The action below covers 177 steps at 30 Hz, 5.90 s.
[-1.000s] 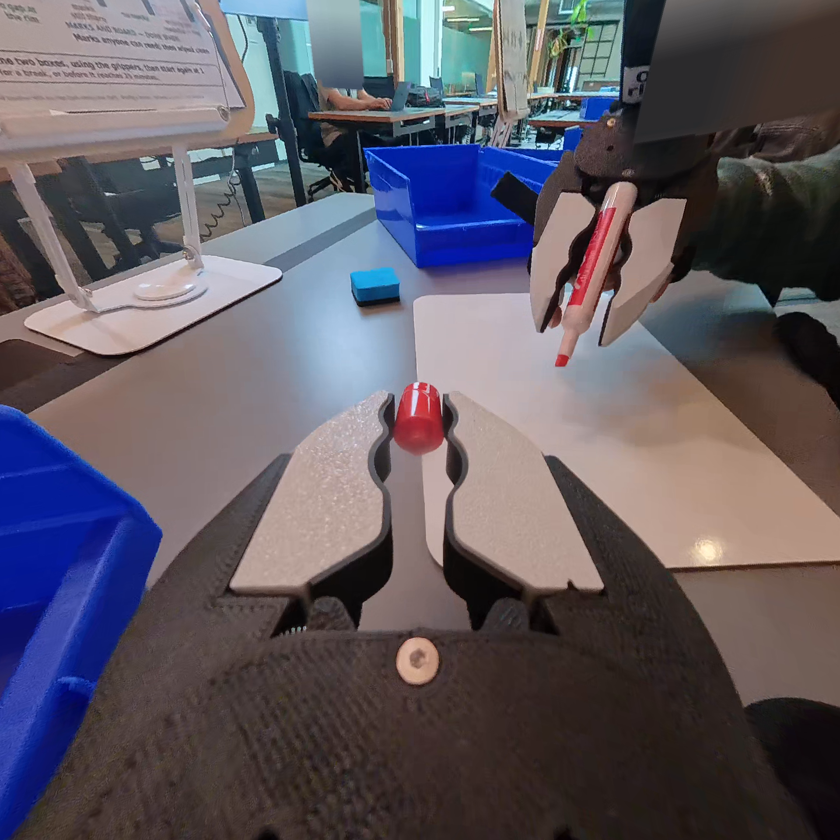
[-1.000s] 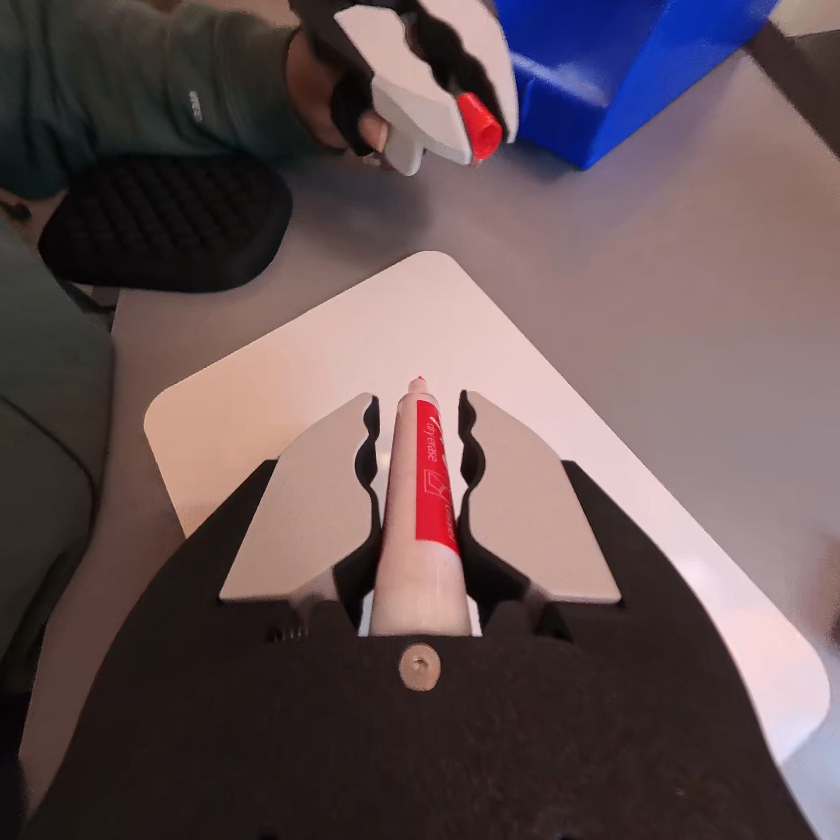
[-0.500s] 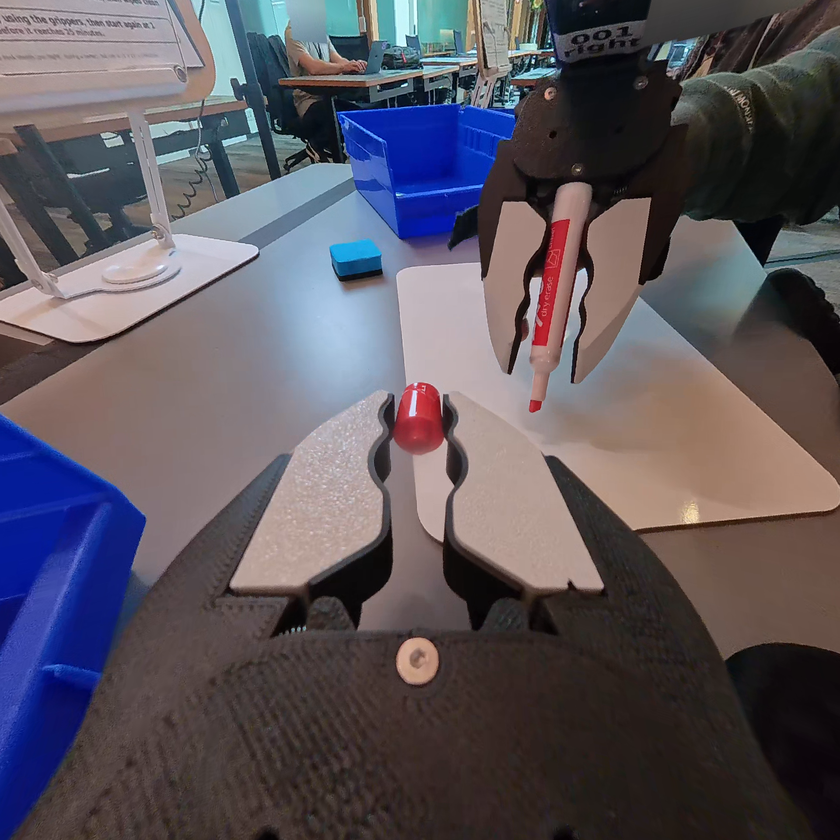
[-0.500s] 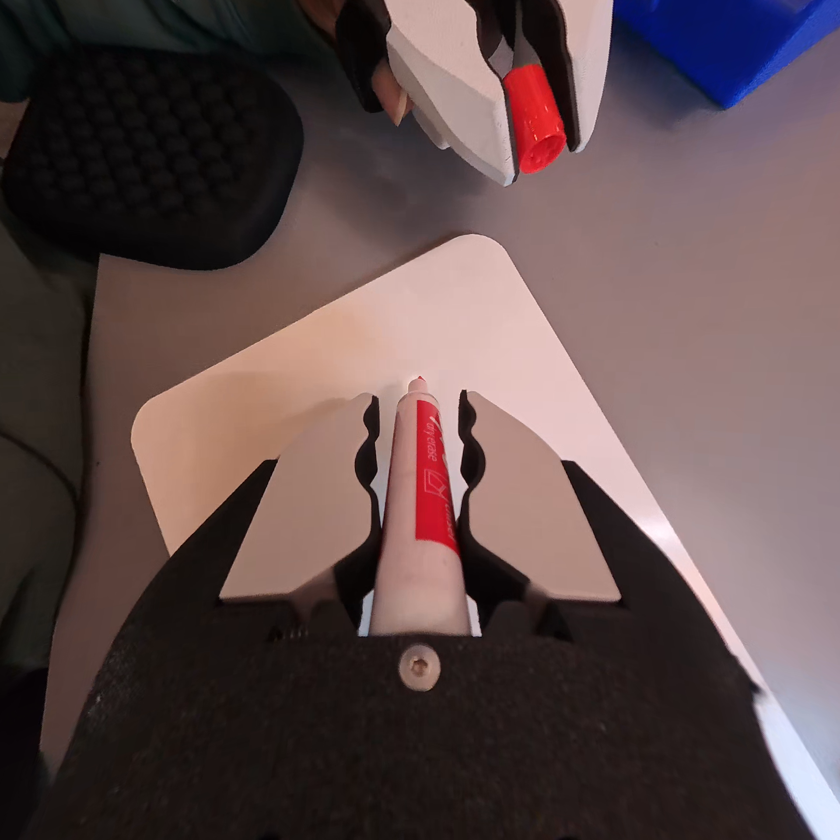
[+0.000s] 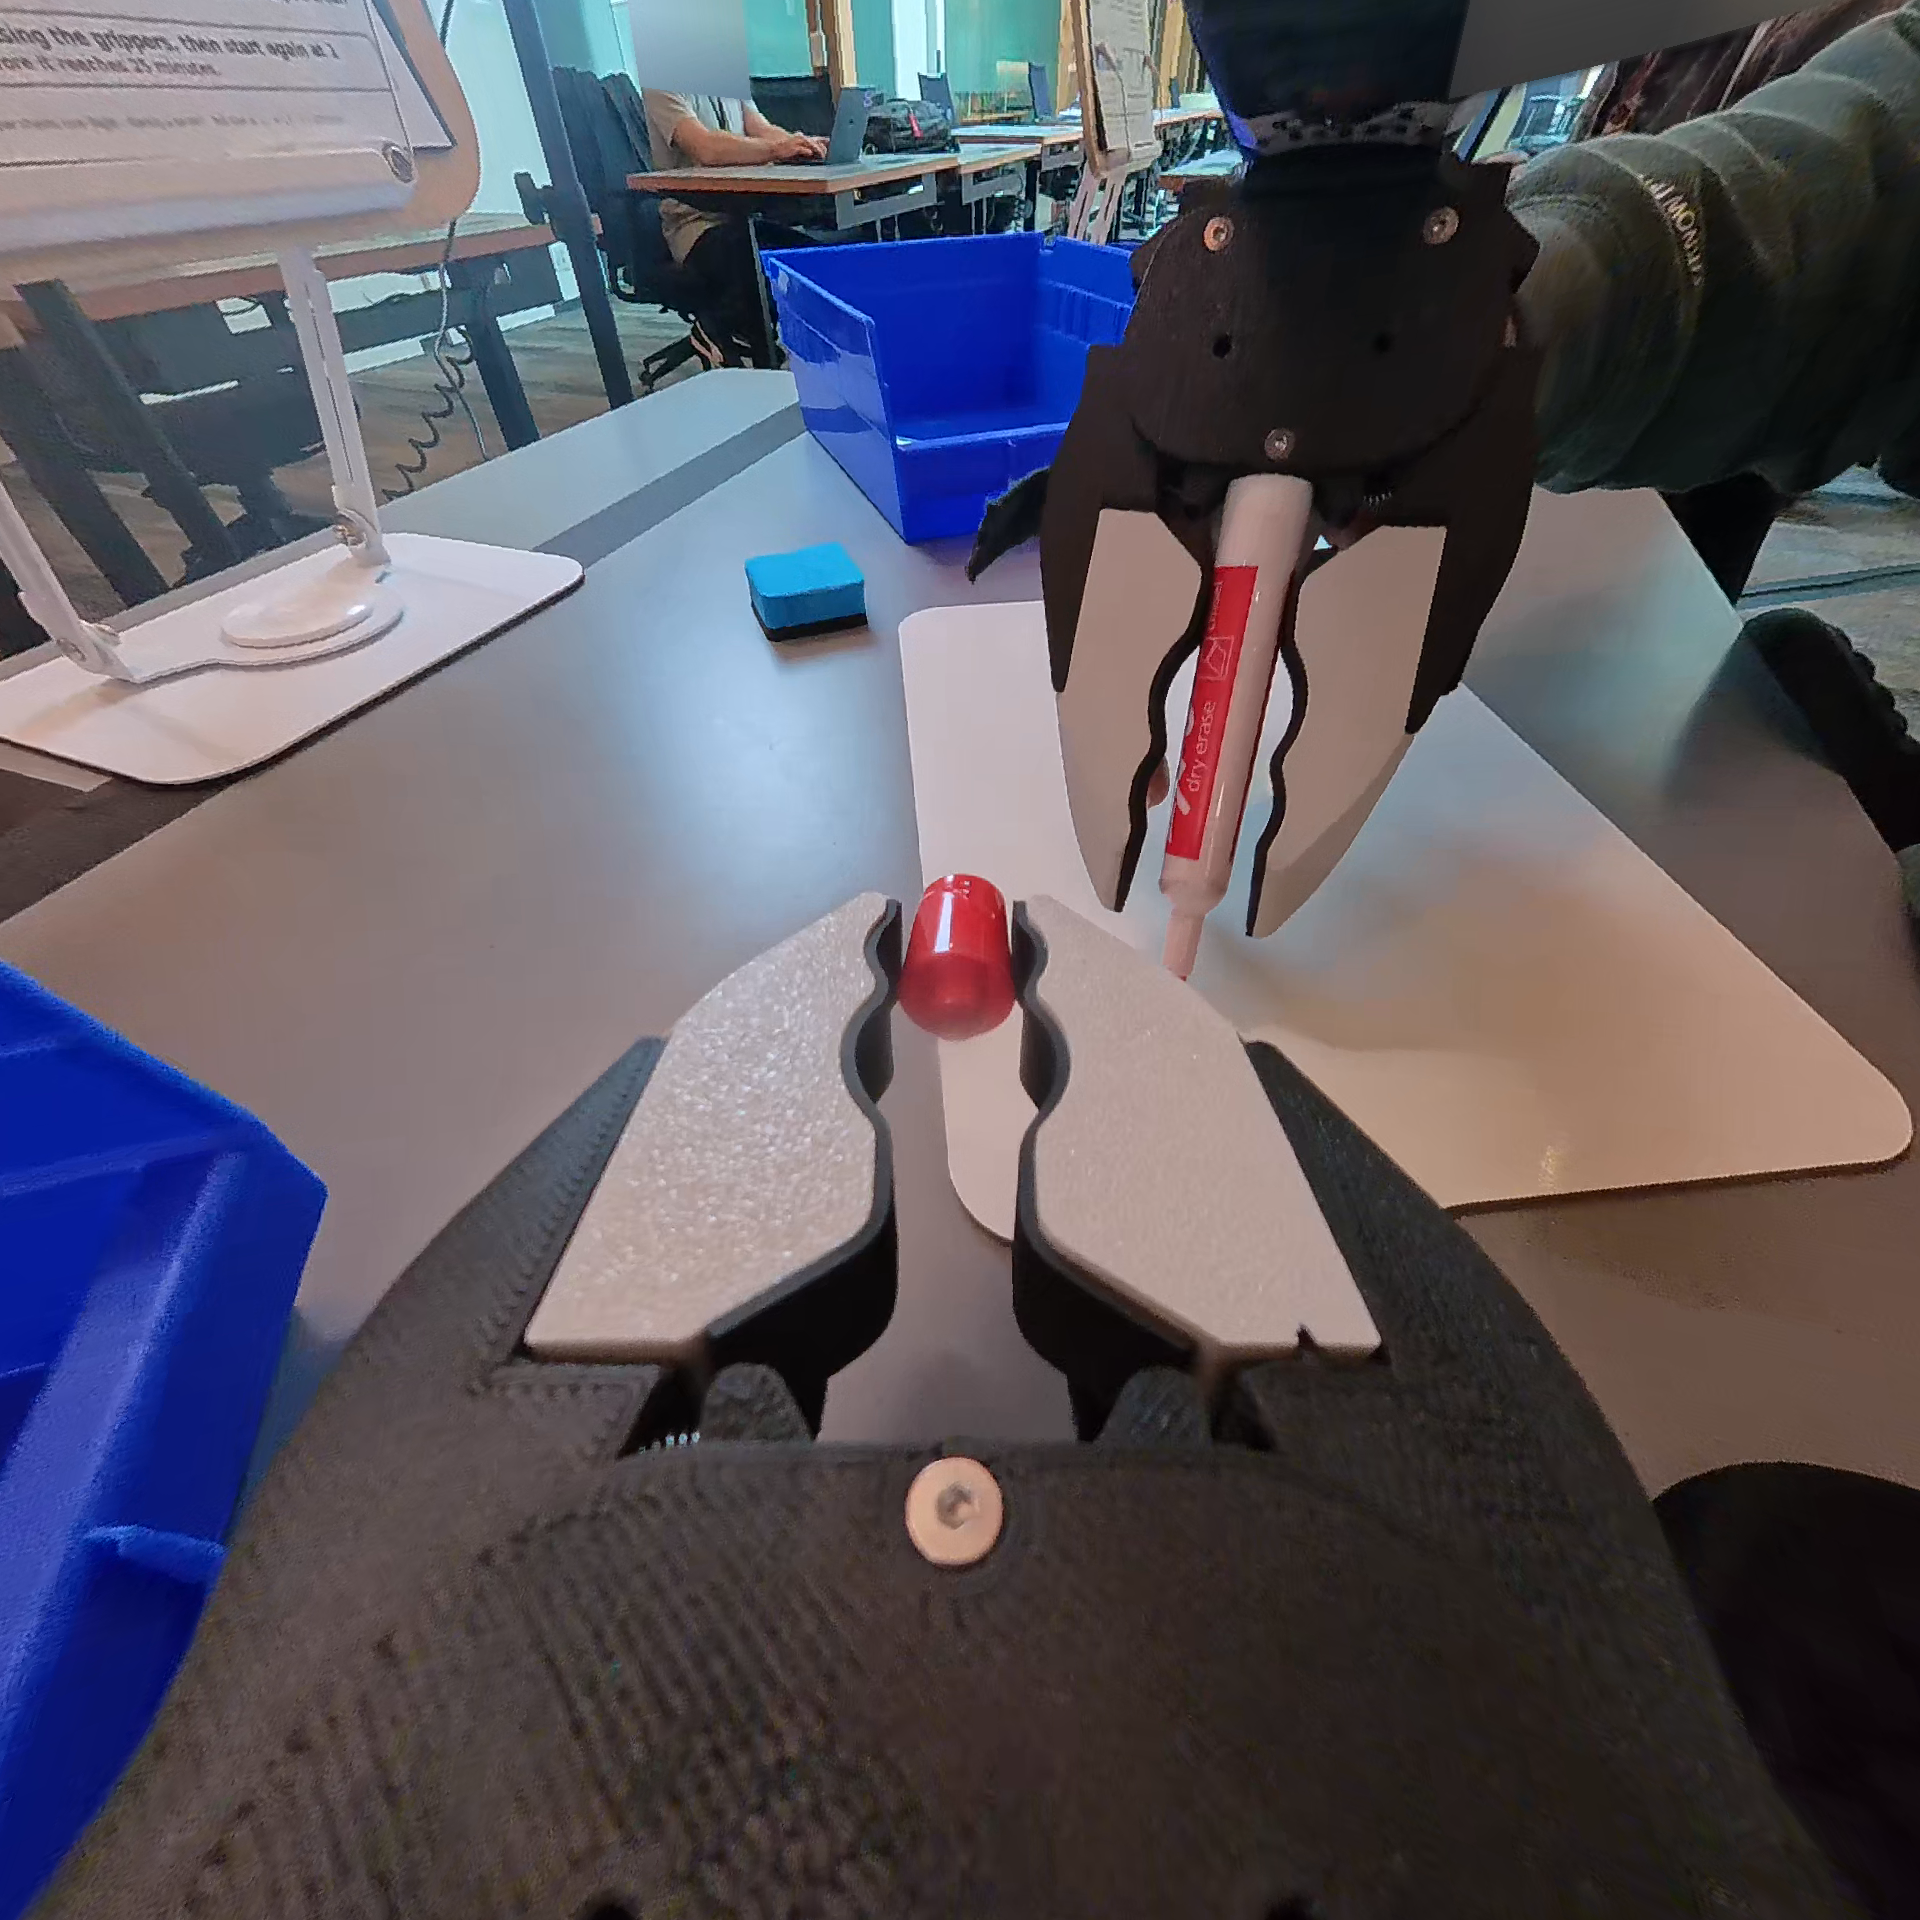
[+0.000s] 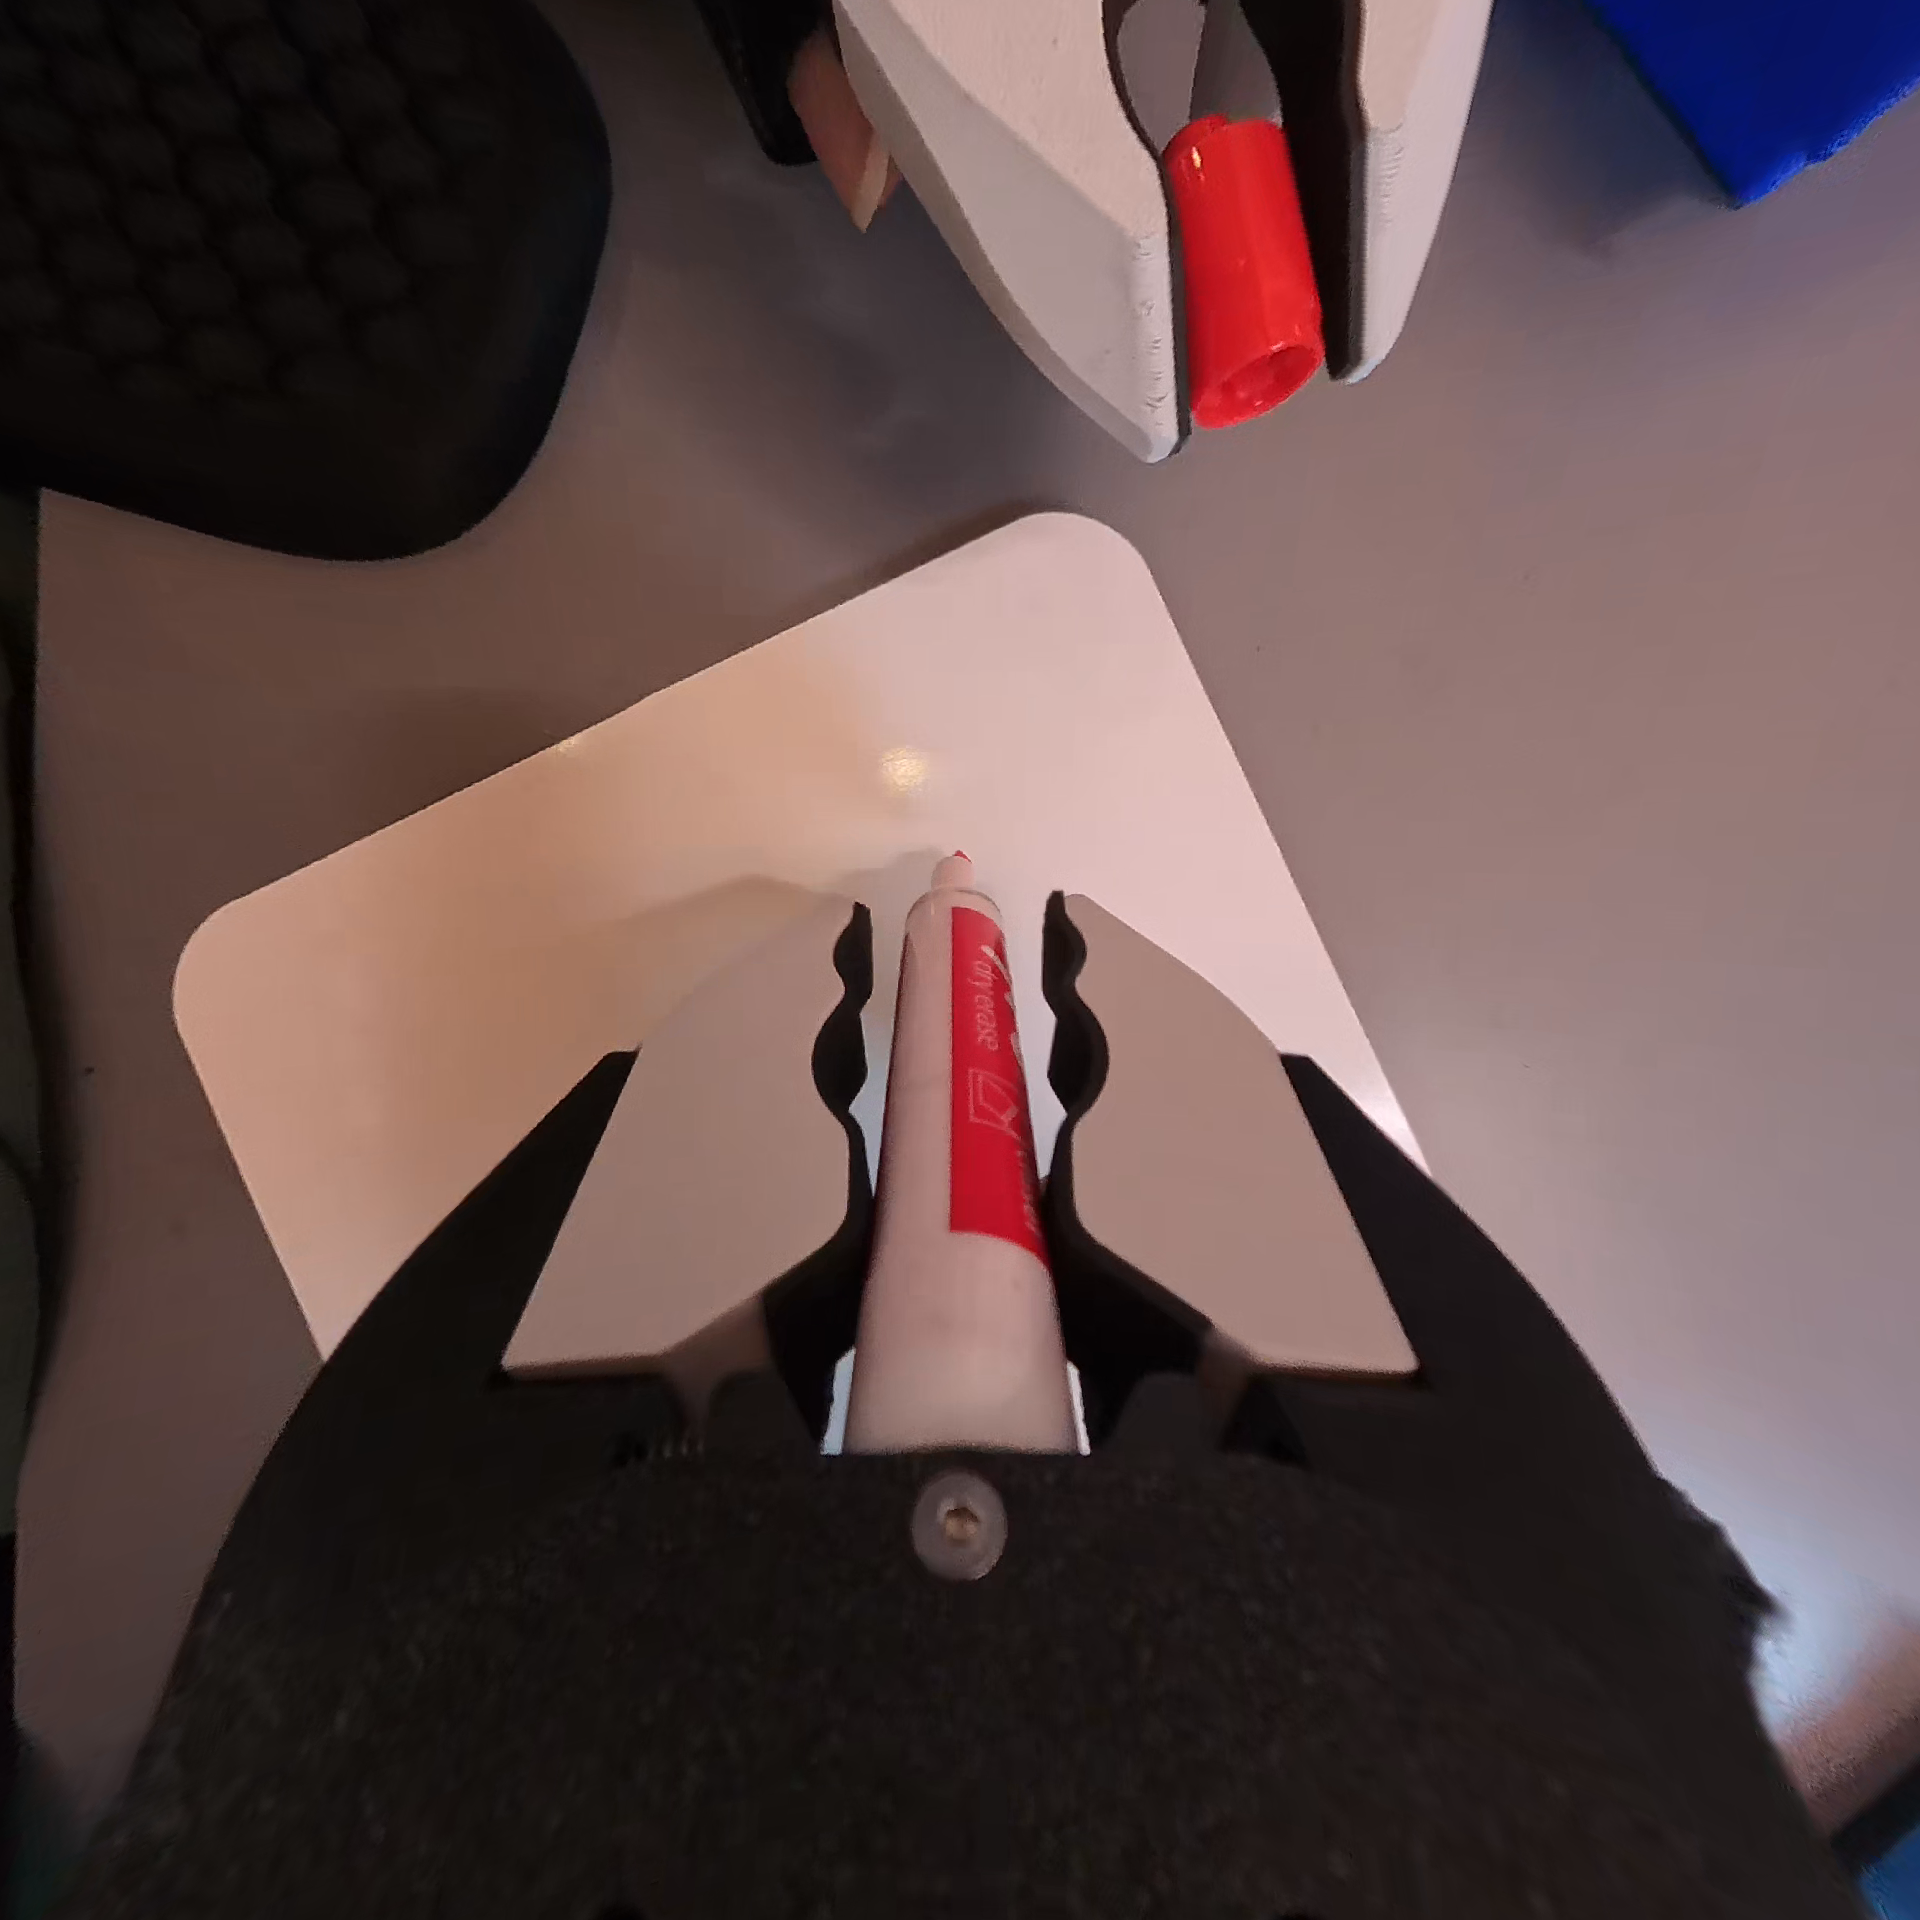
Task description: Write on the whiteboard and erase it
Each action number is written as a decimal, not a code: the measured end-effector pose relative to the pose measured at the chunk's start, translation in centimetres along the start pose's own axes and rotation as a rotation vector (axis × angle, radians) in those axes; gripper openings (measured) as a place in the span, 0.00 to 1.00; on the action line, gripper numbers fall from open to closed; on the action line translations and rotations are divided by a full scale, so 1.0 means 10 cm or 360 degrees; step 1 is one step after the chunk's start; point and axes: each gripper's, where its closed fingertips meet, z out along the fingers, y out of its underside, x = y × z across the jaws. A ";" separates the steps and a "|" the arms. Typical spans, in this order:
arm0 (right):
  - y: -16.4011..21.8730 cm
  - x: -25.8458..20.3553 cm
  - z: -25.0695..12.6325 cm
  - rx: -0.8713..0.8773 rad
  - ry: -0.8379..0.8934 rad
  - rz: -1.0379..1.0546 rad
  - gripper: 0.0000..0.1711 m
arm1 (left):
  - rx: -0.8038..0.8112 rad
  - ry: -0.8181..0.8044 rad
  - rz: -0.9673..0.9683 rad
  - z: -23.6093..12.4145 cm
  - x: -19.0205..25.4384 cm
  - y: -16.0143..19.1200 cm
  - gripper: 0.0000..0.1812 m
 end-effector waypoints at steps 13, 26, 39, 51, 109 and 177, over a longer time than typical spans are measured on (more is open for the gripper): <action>0.03 0.10 0.03 -0.0109 0.0057 -0.0051 0.19 | 0.0011 0.0008 -0.0010 -0.03 0.00 -0.02 0.11; -0.03 0.08 0.10 -0.0140 0.0043 -0.0089 0.19 | 0.0004 -0.0007 0.0009 -0.08 -0.03 -0.01 0.11; -0.17 -0.30 0.22 -0.0139 -0.0071 -0.0231 0.19 | 0.0004 -0.0015 0.0021 -0.09 -0.04 -0.02 0.11; 0.13 -0.75 0.04 -0.0221 -0.0121 -0.0261 0.19 | -0.0005 -0.0020 0.0014 -0.09 -0.05 0.01 0.11; 0.52 0.27 -0.34 -0.0223 0.0182 -0.0032 0.19 | 0.0000 -0.0021 -0.0023 -0.08 -0.08 0.04 0.11; 0.48 0.36 -0.25 -0.0305 0.0239 -0.0149 0.19 | -0.0009 0.0005 -0.0031 -0.07 -0.05 0.05 0.11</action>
